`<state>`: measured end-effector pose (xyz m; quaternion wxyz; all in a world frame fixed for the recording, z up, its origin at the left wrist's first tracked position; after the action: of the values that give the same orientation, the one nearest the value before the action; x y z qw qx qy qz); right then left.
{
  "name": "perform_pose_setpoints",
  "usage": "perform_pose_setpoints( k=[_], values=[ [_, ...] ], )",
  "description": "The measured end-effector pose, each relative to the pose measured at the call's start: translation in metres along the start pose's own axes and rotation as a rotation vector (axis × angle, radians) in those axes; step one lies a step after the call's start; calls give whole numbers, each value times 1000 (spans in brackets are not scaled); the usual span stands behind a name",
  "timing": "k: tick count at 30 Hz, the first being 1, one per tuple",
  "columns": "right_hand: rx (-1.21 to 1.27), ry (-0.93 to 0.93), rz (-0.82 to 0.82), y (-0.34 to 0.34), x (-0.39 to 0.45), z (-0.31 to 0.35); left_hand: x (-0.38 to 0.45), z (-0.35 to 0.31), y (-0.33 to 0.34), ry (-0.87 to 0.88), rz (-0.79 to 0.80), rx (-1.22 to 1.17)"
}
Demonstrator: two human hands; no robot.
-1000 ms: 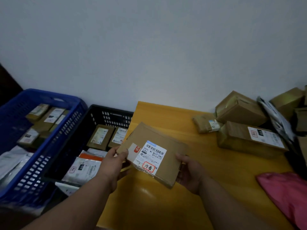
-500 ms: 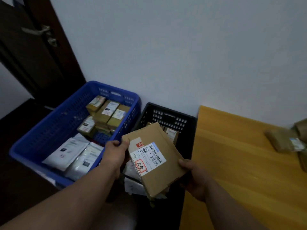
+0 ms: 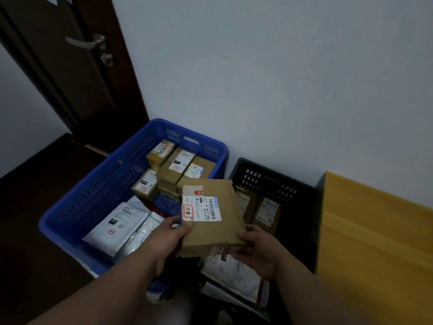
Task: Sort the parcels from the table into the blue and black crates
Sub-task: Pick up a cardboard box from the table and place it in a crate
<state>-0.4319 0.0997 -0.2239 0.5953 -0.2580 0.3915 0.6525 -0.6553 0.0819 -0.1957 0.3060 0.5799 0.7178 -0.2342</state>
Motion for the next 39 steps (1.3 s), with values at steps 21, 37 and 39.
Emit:
perform_pose_setpoints(
  k=[21,37,39],
  values=[
    [-204,117,-75,237,150,17,173,-78,-214,-192,-60,160],
    [435,60,-421,227,221,40,297,-101,-143,-189,154,238],
    [590,36,-403,227,233,41,315,-98,-129,-189,151,226]
  ],
)
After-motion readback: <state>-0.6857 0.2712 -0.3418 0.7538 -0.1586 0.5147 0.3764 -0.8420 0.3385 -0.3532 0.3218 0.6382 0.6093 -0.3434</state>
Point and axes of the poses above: each hand's wrist, its own x-axis towards the middle knuckle, its own y-axis out of the palm, z = x × y, the point moved 2 cm from there along x, towards the middle knuckle, and after that the axes turned 5 degrees about -x, right-handed, at the moved point
